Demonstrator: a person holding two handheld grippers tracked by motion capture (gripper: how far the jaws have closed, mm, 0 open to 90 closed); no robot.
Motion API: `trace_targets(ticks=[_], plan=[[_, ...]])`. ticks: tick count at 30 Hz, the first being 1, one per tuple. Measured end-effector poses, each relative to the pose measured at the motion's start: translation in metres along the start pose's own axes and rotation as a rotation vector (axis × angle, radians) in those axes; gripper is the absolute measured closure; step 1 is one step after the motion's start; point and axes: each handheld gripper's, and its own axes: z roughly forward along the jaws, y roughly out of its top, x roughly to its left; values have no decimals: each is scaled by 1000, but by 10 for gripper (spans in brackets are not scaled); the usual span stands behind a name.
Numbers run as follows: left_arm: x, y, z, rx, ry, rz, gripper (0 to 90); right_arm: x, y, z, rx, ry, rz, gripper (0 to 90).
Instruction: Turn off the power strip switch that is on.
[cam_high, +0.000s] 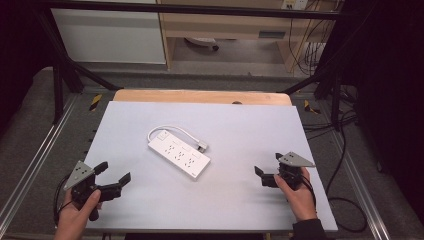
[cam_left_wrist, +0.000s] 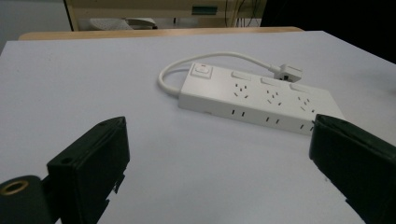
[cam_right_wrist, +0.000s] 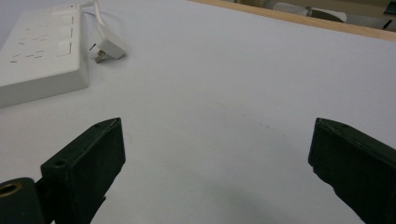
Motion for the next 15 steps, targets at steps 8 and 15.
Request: trace_targets(ticks=[8, 15], plan=[[-2, 0, 0, 2, -16, 3, 52, 5, 1, 5, 31, 10, -5, 39], [-5, 1, 1, 0, -28, 12, 53, 7, 1, 6, 42, 9, 2, 35]])
